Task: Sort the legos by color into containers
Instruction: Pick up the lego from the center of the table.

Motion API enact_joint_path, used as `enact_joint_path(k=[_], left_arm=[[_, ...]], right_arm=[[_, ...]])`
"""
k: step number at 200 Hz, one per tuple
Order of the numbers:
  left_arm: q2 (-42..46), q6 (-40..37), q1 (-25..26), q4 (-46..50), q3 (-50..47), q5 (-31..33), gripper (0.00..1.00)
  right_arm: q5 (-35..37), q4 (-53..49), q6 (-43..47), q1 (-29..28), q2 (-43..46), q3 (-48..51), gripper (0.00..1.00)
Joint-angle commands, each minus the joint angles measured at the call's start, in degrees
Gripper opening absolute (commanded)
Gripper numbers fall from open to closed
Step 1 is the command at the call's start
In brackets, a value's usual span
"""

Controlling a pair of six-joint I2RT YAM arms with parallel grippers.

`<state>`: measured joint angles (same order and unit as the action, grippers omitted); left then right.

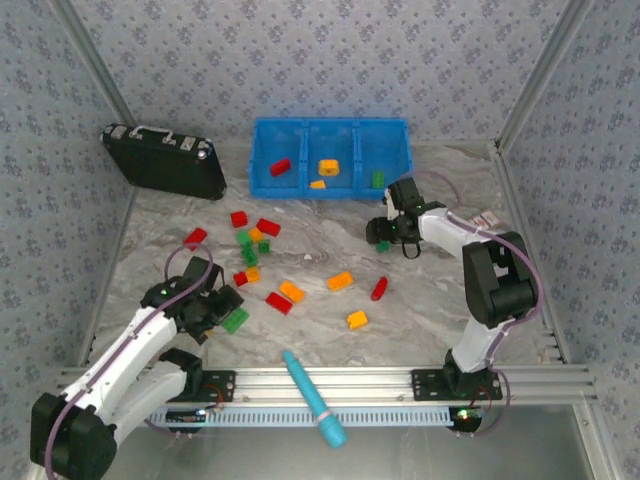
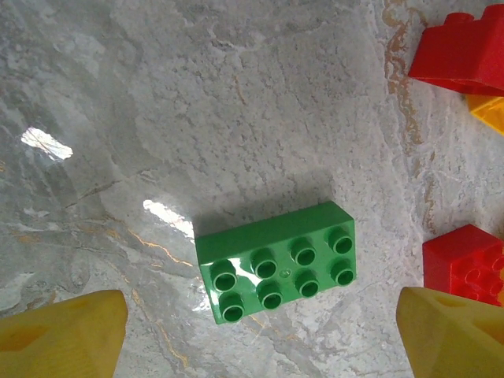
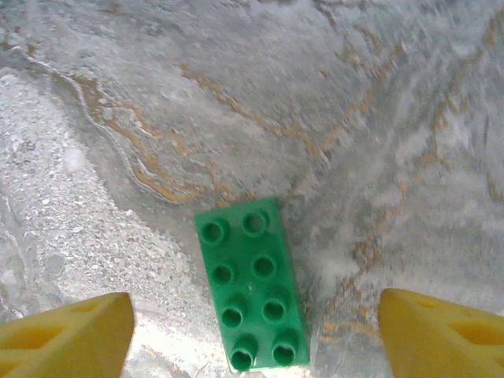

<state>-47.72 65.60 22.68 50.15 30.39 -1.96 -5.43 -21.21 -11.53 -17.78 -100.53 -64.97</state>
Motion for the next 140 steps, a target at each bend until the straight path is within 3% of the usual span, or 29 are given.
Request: enact_joint_path(k=[1,22,80,140], left_arm=[[-0.1,-0.5,0.5,-0.4,1.8,0.0,0.89],[-0.9,-0.7,0.5,-0.6,1.8,-0.1,0.89],[-2.3,-0.3,0.5,-2.3,1.0,-1.2,0.90],[-4.0,-0.4,0.5,-3.4,-0.4,-1.8,0.90]], right_arm=[[-0.9,-2.7,2.7,-0.1,-3.7,-2.9,0.88],[-0.9,-3.7,3.4,-0.1,-6.1,-5.6,0.88],[1.6,-6.4,4.1,-0.7,-10.0,-8.3,0.73],[4.1,-9.6,6.2,-1.9,-11.9,-10.4,0.41]])
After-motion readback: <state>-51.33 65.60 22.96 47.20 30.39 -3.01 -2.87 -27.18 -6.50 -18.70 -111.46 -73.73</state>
